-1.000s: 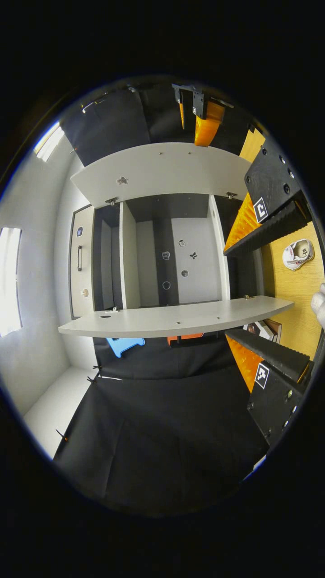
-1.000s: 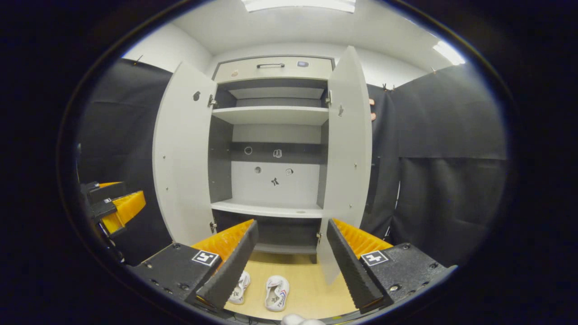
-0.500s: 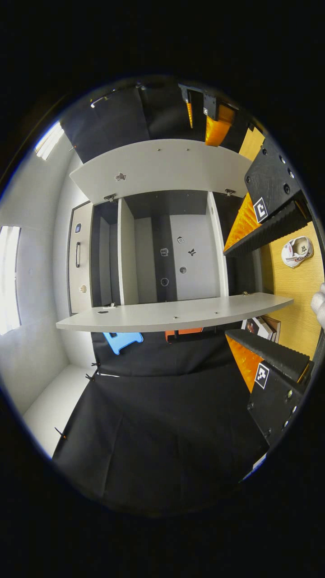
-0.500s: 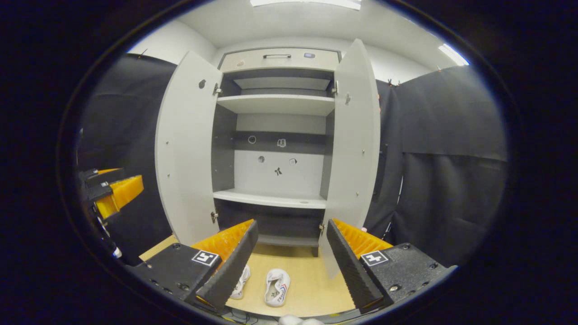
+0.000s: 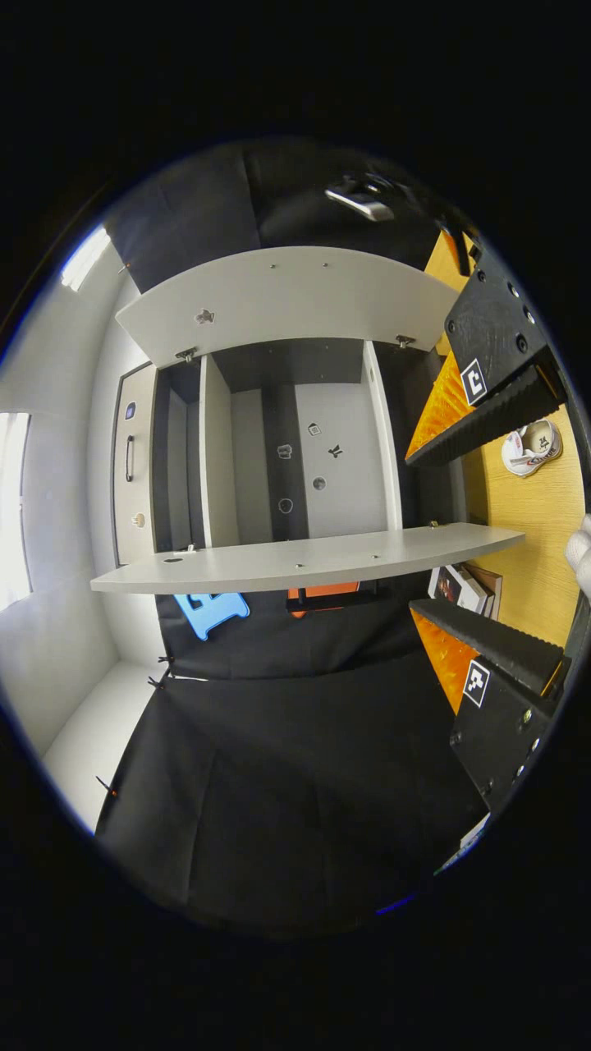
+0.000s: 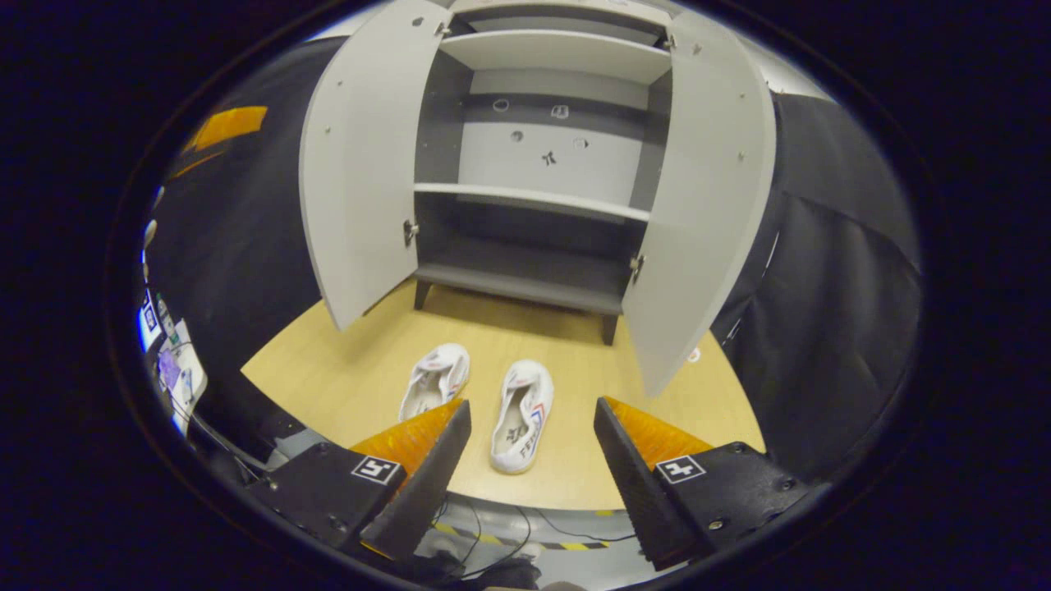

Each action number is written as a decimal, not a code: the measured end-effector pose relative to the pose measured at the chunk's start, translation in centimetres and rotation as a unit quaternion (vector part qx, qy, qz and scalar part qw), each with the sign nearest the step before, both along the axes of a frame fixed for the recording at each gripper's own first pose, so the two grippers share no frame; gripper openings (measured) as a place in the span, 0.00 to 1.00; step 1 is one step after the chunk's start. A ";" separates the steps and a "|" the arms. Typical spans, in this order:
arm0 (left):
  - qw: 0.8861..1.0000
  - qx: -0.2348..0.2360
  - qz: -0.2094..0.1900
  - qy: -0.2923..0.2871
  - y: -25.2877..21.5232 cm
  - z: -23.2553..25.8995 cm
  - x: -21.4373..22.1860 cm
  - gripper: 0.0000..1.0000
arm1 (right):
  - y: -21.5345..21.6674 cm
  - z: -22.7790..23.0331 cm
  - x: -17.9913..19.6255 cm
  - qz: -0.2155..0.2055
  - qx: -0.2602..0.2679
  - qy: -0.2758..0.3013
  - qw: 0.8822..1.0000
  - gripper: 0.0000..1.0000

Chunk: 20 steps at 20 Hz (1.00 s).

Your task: Grab one shoe with the right hand and put it into the shoe cabinet, grab the other shoe with the left hand and put it into the shoe cabinet; then close the right door with the right hand and the left door with the left hand.

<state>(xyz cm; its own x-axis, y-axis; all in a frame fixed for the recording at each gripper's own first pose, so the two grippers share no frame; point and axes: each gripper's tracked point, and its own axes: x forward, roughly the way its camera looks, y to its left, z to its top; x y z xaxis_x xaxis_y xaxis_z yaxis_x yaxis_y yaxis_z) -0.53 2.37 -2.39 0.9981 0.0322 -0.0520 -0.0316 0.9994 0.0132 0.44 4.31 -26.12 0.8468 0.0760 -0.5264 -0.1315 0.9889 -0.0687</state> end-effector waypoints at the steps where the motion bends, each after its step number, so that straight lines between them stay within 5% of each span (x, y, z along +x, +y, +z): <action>1: 1.000 0.001 0.002 0.002 0.0 0.0 -0.1 0.96 | 0.6 -1.9 0.2 0.002 0.007 0.022 1.000 0.97; 12: 0.998 0.023 0.045 0.023 2.1 -0.4 -1.1 0.96 | 3.5 -14.9 10.5 -0.031 0.045 0.097 0.994 0.80; 16: 0.998 0.013 0.050 0.027 1.6 -0.9 -0.5 0.96 | 4.0 -17.4 14.8 -0.048 0.082 0.107 0.990 0.62; 17: 0.998 0.012 0.051 0.026 1.5 -1.0 -0.2 0.96 | 4.4 -17.6 15.8 -0.047 0.090 0.104 0.989 0.67; 18: 0.998 0.012 0.054 0.027 1.3 -1.1 0.3 0.96 | 4.0 -17.8 16.9 -0.052 0.088 0.099 0.990 0.50; 19: 0.998 0.011 0.054 0.031 1.1 -1.3 0.7 0.96 | 3.5 -18.0 17.6 -0.055 0.090 0.100 0.989 0.58; 20: 0.998 0.009 0.055 0.036 0.9 -1.7 1.1 0.96 | 3.6 -18.4 18.4 -0.060 0.096 0.103 0.988 0.53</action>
<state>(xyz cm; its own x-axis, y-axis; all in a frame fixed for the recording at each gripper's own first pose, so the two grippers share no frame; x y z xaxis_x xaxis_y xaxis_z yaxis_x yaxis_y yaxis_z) 0.54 3.27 -4.07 0.9823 0.1426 -0.1212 -0.1390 0.9896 0.0379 18.79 7.92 -44.55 0.7325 0.0967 -0.6739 -0.0043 0.9905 0.1374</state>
